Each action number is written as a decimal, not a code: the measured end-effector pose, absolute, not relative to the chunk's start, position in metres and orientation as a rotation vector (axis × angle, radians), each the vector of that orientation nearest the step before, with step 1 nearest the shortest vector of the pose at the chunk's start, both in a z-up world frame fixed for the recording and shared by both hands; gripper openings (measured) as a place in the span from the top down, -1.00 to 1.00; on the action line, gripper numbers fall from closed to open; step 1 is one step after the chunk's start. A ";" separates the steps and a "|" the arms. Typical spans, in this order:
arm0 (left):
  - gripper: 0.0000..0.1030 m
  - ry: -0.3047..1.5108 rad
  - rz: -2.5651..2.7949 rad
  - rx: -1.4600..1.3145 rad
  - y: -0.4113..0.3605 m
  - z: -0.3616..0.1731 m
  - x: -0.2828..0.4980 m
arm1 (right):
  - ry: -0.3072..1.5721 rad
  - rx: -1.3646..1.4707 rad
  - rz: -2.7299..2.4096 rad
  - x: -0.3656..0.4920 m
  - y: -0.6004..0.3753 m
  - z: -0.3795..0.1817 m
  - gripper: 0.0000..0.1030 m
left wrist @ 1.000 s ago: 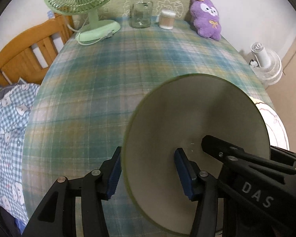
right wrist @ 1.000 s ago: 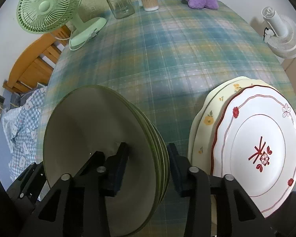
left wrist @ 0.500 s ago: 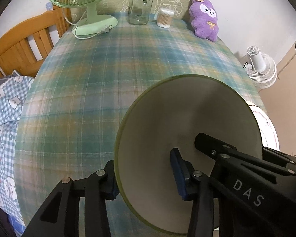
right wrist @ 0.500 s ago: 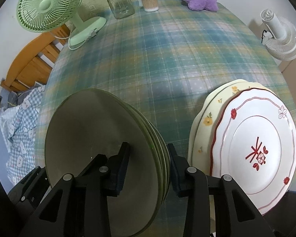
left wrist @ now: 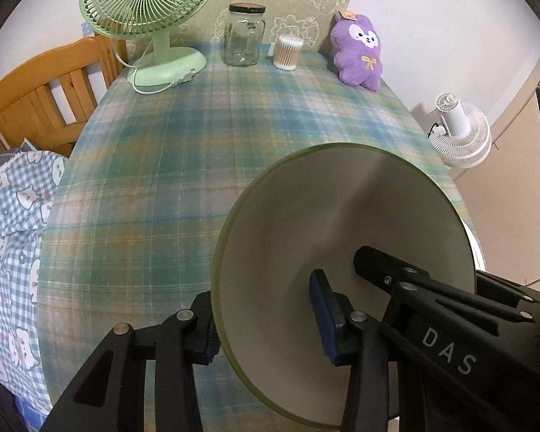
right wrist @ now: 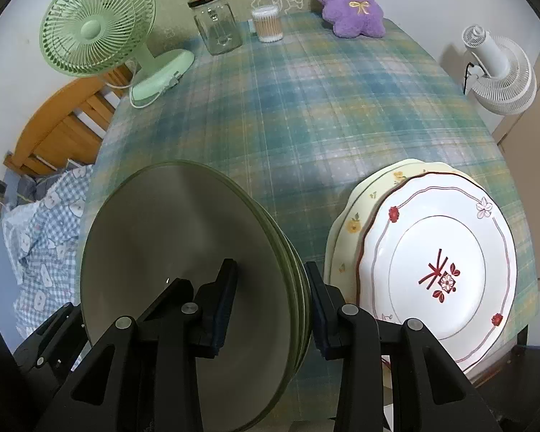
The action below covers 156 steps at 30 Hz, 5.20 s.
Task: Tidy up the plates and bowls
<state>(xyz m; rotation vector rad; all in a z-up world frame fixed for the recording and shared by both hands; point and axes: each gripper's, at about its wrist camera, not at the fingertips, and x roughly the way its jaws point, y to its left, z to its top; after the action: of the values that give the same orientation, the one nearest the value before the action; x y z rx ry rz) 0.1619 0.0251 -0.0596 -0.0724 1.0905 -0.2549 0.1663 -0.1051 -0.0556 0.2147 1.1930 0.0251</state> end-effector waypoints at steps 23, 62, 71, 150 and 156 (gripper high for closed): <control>0.19 1.038 -0.242 -0.064 -0.081 -0.027 0.149 | 1.156 0.222 0.048 0.153 -0.212 -0.022 0.21; -0.29 1.083 -0.086 -0.107 -0.158 -0.058 0.136 | 1.211 0.120 0.122 0.161 -0.294 -0.056 -0.24; -0.57 0.998 -0.076 -0.058 -0.147 -0.030 0.131 | 1.093 0.098 0.098 0.149 -0.286 -0.022 -0.38; -0.99 0.519 -0.011 -0.014 0.062 -0.025 -0.004 | 0.596 0.064 -0.064 -0.025 -0.118 -0.007 -0.65; -0.99 0.512 -0.012 -0.008 0.059 -0.023 -0.005 | 0.598 0.066 -0.069 -0.024 -0.120 -0.006 -0.65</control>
<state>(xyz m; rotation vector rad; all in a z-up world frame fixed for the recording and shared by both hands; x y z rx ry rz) -0.0046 0.0586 -0.0234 -0.0084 0.5121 -0.0115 -0.0241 -0.1201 -0.0059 0.0658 0.5978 -0.0693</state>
